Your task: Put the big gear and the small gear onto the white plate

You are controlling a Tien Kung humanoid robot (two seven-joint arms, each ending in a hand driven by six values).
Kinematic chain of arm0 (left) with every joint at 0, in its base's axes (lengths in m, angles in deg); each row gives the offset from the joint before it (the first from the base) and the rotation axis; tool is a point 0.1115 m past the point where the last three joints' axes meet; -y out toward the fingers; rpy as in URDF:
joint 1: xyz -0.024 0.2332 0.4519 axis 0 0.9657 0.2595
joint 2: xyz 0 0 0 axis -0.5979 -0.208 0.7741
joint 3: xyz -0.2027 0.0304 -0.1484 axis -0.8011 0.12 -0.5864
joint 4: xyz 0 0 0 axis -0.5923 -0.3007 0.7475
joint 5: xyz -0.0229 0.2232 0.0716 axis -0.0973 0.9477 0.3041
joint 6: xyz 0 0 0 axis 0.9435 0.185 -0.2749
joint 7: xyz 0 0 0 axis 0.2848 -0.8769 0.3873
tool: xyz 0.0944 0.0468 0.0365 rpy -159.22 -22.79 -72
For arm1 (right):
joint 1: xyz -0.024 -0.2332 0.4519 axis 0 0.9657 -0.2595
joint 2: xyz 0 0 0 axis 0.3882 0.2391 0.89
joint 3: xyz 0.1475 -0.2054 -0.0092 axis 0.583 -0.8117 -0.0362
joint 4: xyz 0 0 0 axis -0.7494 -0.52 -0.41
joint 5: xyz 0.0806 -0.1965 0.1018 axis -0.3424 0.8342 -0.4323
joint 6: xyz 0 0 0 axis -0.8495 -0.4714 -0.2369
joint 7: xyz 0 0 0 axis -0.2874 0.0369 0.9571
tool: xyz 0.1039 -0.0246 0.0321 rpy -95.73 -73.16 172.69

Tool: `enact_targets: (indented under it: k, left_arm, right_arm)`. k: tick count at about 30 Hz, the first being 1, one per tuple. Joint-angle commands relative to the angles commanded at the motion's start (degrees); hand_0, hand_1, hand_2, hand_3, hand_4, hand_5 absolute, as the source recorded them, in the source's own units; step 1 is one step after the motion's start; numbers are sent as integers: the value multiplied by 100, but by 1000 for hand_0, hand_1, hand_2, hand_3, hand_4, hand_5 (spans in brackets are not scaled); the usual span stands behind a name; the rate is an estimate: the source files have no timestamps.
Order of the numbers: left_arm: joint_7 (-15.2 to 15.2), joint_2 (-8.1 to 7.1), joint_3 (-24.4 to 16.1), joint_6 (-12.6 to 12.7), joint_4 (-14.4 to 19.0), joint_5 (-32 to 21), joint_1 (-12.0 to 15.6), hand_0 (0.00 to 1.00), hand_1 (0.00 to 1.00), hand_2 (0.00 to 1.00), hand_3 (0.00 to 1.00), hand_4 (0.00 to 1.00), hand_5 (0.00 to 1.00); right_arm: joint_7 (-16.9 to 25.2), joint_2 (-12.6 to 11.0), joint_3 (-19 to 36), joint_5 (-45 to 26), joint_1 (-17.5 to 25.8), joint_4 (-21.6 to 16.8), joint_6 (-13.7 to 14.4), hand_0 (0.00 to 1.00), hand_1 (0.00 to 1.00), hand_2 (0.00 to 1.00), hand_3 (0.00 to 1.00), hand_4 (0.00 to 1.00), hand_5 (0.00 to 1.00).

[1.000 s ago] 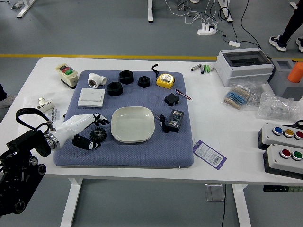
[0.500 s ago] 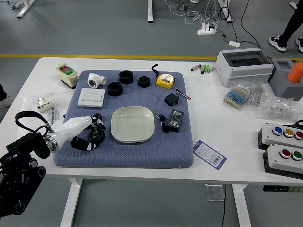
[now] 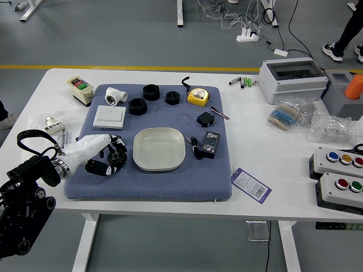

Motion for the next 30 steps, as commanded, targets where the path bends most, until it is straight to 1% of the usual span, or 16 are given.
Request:
enact_targets:
  k: [4,5,7,8,9,10,11,16,17,20,22,23,28,29,30]
  left_arm:
    - [-47,28,64,133,212,-128,-38,222,274,366,494,333,2]
    - [-60,37,84,156,251,-157,-52,225,264,352,490,313,2]
    - [-108,70,174,220,339,-251,-121,225,264,352,490,313,2]
    - [-154,105,269,255,349,-321,-209,225,264,352,490,313,2]
    - [-170,117,302,264,346,-344,-241,225,264,352,490,313,2]
    - [-180,131,330,271,326,-357,-269,225,264,352,490,313,2]
    - [-200,162,412,281,266,-375,-367,225,253,345,488,307,2]
    - [-212,327,794,321,-165,-395,-811,225,253,345,488,307,2]
    - [-210,339,820,324,-204,-395,-842,269,344,434,553,476,2]
    - [-186,452,1011,342,-522,-325,-1080,269,344,434,553,476,2]
    - [-172,504,1070,361,-674,-258,-1174,269,344,434,553,476,2]
    - [-154,538,1088,373,-768,-202,-1223,341,450,538,646,857,44]
    - [-138,641,1087,418,-1084,-22,-1343,341,450,538,646,857,44]
    - [-141,649,1086,421,-1113,7,-1353,516,612,679,768,998,252]
    - [-142,656,1087,422,-1142,39,-1363,516,612,679,768,998,252]
  right_arm:
    - [1,-7,11,12,-9,-3,1,700,716,768,579,805,655]
    - [2,-9,13,13,-11,-3,1,700,717,768,579,804,654]
    - [4,-12,15,11,-16,-4,4,700,717,768,579,804,654]
    - [3,-13,10,4,-19,-4,5,700,717,768,579,804,654]
    - [3,-13,8,1,-19,-5,6,700,717,768,579,804,654]
    - [3,-14,4,0,-21,-5,6,700,717,768,579,804,654]
    - [1,-18,-4,-1,-26,-7,8,701,717,768,579,804,655]
    - [1,-33,-32,-18,-41,-15,22,701,717,768,579,804,655]
    - [2,-34,-33,-18,-42,-16,22,701,718,768,579,805,655]
    - [7,-42,-44,-26,-52,-19,29,701,718,768,579,805,655]
    - [9,-46,-49,-25,-58,-21,32,701,718,768,579,805,655]
    - [12,-48,-52,-29,-61,-22,33,701,718,768,579,804,655]
    - [20,-54,-56,-36,-64,-25,36,701,718,768,579,804,655]
    - [20,-55,-57,-35,-65,-25,36,701,717,767,579,804,655]
    - [18,-56,-60,-32,-66,-25,37,701,717,767,579,804,655]
